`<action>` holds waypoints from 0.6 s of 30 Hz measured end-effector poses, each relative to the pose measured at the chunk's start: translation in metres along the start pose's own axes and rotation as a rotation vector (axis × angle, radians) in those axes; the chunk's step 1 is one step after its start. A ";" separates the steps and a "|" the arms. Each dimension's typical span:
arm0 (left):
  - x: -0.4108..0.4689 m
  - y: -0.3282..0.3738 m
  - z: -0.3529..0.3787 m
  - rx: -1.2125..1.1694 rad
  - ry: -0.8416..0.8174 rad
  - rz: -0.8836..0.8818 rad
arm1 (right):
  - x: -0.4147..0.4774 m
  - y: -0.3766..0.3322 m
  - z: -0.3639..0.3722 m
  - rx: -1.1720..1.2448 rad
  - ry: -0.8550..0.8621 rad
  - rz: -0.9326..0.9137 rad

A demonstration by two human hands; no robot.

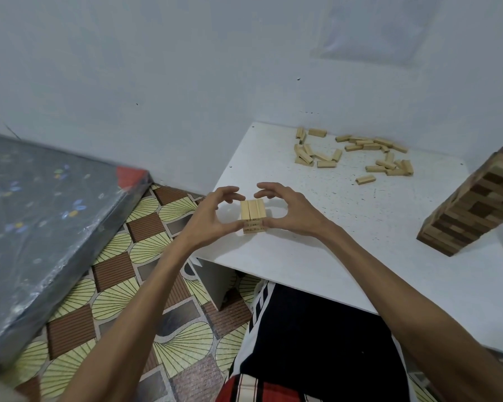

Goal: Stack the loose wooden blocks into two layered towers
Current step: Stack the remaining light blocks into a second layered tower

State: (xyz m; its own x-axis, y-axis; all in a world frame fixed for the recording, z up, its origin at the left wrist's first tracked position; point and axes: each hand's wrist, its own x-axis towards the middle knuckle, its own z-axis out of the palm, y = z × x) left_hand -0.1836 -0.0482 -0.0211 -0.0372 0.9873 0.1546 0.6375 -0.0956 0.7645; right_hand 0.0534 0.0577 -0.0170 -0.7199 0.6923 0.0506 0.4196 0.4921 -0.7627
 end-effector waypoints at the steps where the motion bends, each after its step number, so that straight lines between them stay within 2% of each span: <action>1: 0.001 0.000 0.001 0.006 0.007 0.003 | 0.000 0.000 0.000 0.002 0.004 0.000; 18: 0.001 0.002 0.004 -0.017 0.029 -0.008 | 0.001 -0.004 0.001 0.047 0.022 -0.005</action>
State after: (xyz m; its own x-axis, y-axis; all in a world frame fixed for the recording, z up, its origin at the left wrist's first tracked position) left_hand -0.1786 -0.0465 -0.0218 -0.0650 0.9839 0.1667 0.6240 -0.0903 0.7762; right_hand 0.0508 0.0558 -0.0145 -0.7095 0.7014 0.0678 0.3894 0.4705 -0.7919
